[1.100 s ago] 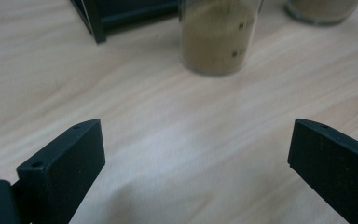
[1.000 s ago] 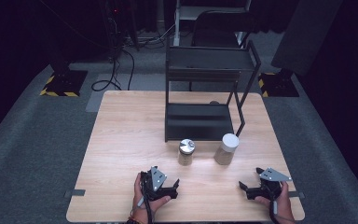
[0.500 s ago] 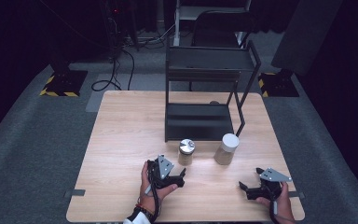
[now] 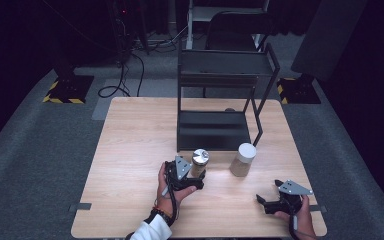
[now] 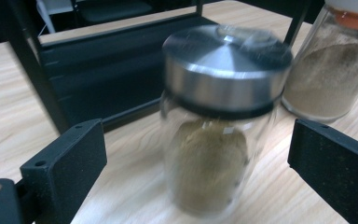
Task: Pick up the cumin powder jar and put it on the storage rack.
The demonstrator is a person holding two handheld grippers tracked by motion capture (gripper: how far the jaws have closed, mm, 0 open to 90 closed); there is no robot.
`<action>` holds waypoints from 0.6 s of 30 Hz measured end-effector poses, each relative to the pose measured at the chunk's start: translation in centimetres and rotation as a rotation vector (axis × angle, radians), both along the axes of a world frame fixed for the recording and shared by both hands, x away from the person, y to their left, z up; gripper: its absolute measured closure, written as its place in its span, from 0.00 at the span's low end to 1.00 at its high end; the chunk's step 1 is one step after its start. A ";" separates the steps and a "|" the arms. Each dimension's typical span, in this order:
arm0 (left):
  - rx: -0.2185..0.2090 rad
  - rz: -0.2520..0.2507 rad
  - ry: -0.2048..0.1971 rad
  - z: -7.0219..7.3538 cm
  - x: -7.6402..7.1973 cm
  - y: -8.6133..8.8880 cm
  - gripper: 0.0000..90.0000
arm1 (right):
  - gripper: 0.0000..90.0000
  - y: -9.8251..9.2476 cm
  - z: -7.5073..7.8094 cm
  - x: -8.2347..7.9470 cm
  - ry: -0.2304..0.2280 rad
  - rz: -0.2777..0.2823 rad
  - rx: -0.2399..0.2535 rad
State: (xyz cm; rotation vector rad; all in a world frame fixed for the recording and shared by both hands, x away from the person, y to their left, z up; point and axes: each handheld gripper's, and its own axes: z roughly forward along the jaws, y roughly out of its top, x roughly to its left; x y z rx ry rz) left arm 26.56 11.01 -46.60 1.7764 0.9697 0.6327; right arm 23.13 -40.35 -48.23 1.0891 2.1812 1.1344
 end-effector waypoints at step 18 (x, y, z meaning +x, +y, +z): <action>-0.019 -0.055 -0.009 -0.7 2.9 -1.0 0.32 | 0.00 0.0 0.0 0.1 0.003 0.000 0.002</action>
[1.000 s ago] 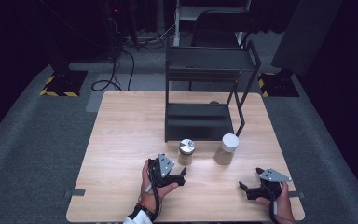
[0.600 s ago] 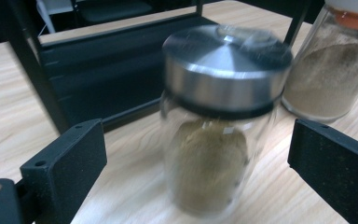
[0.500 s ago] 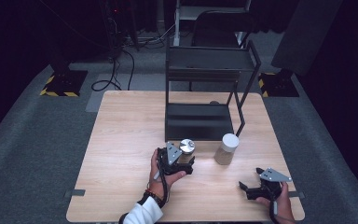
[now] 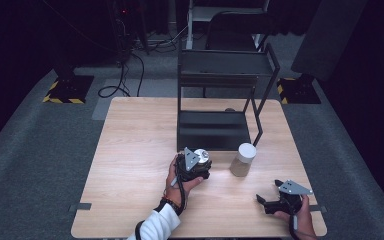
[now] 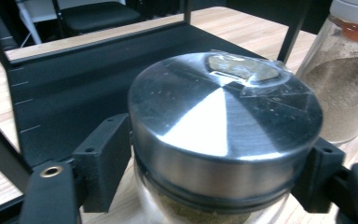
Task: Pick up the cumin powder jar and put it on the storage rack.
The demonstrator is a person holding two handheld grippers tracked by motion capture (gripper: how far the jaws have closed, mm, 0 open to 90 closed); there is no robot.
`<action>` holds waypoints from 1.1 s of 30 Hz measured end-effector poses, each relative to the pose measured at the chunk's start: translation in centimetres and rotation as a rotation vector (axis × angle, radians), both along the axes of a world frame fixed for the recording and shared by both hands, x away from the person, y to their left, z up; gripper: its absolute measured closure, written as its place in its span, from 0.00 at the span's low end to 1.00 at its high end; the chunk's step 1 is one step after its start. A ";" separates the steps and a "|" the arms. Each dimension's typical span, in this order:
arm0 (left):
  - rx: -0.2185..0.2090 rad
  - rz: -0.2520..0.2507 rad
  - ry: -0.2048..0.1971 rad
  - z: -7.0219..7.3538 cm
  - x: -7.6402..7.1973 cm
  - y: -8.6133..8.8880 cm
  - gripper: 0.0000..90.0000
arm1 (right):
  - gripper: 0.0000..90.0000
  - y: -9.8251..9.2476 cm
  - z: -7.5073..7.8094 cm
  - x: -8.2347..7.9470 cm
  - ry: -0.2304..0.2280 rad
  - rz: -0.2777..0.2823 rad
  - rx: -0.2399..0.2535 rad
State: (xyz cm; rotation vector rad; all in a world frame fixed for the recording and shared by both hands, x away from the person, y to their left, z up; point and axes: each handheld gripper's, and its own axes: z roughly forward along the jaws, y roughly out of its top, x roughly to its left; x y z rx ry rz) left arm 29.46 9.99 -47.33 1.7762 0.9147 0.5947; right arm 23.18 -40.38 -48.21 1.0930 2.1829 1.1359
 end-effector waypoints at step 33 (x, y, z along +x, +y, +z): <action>-0.004 0.076 -0.019 11.7 2.9 -1.4 0.35 | 0.00 0.2 -0.1 -0.3 -0.014 -0.006 -0.009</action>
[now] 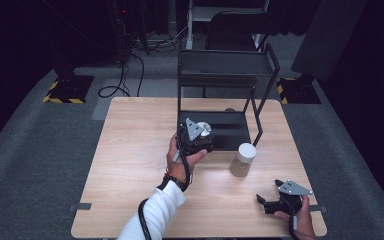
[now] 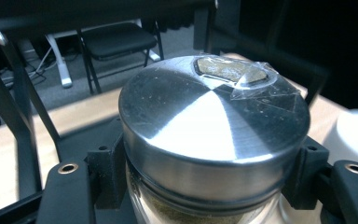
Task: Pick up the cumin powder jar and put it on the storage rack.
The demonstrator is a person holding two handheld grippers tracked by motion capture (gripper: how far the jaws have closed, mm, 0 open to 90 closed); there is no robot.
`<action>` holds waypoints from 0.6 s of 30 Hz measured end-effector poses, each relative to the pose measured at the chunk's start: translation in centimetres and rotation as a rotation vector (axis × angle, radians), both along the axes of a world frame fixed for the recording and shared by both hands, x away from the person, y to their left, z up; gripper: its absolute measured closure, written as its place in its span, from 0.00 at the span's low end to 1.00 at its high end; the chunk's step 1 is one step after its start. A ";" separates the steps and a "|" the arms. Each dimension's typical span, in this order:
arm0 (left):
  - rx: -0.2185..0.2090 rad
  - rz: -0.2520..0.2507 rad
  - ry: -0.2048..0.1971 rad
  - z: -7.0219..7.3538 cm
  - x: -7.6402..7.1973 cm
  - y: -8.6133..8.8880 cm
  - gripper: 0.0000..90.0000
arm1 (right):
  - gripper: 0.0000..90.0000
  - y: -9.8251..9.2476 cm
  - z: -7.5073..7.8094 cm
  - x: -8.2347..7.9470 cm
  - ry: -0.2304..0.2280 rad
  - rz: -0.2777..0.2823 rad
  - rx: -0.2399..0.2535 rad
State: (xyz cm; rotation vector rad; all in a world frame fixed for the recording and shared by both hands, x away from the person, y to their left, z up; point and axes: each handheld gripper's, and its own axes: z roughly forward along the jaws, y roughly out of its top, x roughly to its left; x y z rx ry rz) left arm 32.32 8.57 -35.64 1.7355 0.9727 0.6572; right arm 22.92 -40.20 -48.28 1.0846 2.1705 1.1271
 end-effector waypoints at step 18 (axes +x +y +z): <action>-0.084 0.017 -0.024 8.8 3.5 0.0 0.35 | 0.00 0.0 0.0 0.0 0.006 -0.006 0.003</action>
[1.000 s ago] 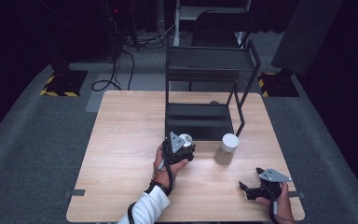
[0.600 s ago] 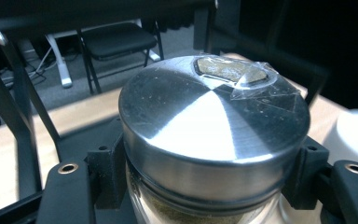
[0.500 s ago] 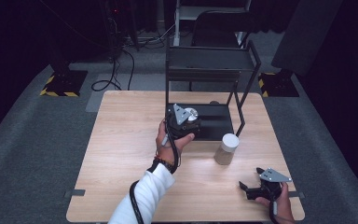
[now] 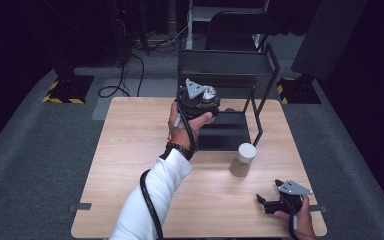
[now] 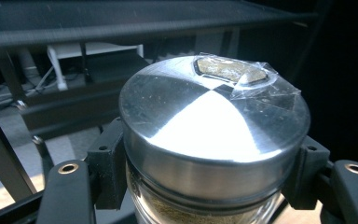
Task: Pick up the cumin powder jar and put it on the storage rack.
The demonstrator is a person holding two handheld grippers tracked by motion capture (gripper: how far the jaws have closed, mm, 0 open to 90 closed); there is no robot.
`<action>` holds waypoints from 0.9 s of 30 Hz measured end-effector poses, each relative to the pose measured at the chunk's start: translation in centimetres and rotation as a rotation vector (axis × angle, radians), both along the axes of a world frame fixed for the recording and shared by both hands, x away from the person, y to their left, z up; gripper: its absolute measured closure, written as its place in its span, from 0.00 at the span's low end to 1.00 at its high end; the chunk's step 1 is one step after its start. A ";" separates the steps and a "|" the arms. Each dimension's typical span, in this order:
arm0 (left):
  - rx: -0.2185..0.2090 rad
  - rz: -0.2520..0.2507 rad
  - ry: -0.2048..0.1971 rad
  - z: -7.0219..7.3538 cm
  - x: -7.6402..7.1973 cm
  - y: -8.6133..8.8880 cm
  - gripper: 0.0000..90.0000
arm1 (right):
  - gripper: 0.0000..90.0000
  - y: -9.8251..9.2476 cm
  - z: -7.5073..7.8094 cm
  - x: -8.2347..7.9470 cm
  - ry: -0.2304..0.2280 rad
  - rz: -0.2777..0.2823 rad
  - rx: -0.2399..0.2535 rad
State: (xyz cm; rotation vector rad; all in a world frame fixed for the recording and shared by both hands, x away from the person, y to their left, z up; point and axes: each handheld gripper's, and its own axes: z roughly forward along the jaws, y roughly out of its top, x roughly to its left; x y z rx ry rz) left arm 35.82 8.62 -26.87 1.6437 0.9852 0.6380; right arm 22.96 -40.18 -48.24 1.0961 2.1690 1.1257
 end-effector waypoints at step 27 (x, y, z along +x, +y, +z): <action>-0.006 -0.032 -0.040 7.1 2.2 -1.3 0.35 | 0.00 -0.1 0.1 0.2 0.015 -0.003 0.010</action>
